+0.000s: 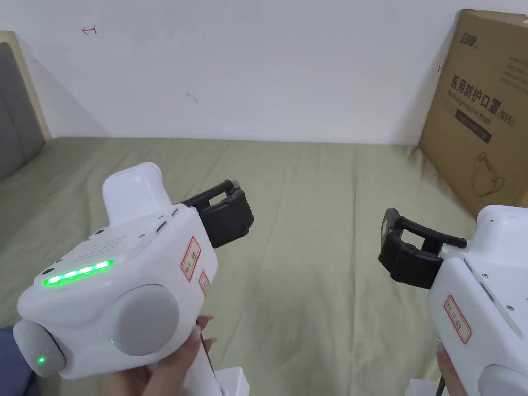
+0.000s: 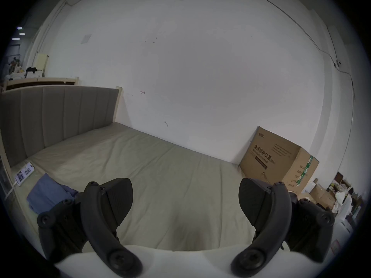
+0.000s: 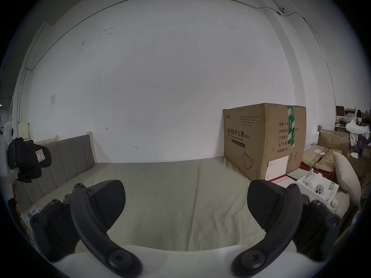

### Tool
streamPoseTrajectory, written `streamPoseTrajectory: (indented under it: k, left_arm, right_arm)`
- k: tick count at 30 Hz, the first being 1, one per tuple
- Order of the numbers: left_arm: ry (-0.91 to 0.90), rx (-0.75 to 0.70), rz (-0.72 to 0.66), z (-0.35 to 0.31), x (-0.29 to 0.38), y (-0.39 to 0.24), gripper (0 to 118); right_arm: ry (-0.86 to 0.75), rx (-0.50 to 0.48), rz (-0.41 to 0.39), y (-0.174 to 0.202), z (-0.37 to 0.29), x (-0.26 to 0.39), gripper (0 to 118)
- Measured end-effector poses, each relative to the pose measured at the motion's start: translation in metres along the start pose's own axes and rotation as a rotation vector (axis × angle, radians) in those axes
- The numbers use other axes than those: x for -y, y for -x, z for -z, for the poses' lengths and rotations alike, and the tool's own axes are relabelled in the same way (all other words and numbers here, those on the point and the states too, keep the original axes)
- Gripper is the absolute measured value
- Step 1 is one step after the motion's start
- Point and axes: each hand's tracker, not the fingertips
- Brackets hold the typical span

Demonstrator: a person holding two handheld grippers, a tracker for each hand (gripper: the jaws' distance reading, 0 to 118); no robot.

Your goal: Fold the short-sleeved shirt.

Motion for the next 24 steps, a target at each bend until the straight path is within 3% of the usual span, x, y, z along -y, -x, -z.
streamPoseTrajectory:
  k: [6, 10, 13, 18, 24]
  left_arm:
    - [0.299, -0.061, 0.138, 0.059, 0.038, 0.023, 110]
    - [0.232, 0.044, 0.028, 0.06, 0.059, 0.031, 110]
    - [0.256, -0.094, 0.112, 0.067, 0.061, 0.019, 111]
    - [0.202, -0.165, 0.222, 0.073, 0.064, 0.006, 111]
    - [0.232, -0.037, 0.128, 0.068, 0.058, 0.004, 110]
  right_arm:
    - [0.165, 0.065, -0.042, -0.011, 0.029, 0.028, 118]
    - [0.154, 0.039, 0.014, -0.02, 0.032, 0.043, 118]
    - [0.155, 0.037, -0.022, -0.016, 0.038, 0.044, 118]
    - [0.153, 0.009, -0.016, -0.01, 0.042, 0.043, 118]
    - [0.164, 0.005, 0.018, -0.011, 0.044, 0.043, 118]
